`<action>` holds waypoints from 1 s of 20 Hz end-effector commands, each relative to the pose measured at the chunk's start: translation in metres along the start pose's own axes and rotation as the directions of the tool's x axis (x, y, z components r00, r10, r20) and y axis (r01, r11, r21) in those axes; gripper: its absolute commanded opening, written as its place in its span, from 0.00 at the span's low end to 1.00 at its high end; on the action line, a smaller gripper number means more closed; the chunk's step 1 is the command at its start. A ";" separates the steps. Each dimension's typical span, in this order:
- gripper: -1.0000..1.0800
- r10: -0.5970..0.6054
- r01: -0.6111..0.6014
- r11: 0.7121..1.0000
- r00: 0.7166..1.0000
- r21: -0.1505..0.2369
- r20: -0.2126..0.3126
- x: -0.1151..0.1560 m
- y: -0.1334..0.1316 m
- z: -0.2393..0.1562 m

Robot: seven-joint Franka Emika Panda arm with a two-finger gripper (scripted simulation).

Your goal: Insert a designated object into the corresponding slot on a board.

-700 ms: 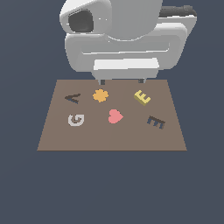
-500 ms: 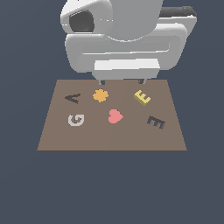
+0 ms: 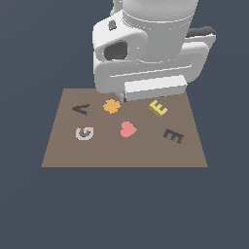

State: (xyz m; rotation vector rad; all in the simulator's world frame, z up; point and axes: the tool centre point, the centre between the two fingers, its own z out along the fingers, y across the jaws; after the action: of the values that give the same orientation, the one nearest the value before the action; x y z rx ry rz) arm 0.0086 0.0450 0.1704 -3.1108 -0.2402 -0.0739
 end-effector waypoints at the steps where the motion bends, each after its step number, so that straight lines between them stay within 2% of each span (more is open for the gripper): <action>1: 0.96 -0.066 0.066 0.998 0.998 0.001 0.006 -0.003 -0.011 0.014; 5: 0.96 -0.206 0.206 0.979 0.978 0.003 0.018 -0.011 -0.032 0.042; 11: 0.96 -0.402 0.402 0.916 0.915 0.009 0.035 -0.029 -0.061 0.084; 16: 0.96 -0.507 0.507 0.862 0.861 0.013 0.045 -0.043 -0.074 0.108; 20: 0.96 -0.550 0.550 0.835 0.834 0.014 0.049 -0.049 -0.079 0.119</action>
State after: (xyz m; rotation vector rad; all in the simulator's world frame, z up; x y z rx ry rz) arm -0.0446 0.1175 0.0542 -2.9385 -1.1026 -0.0010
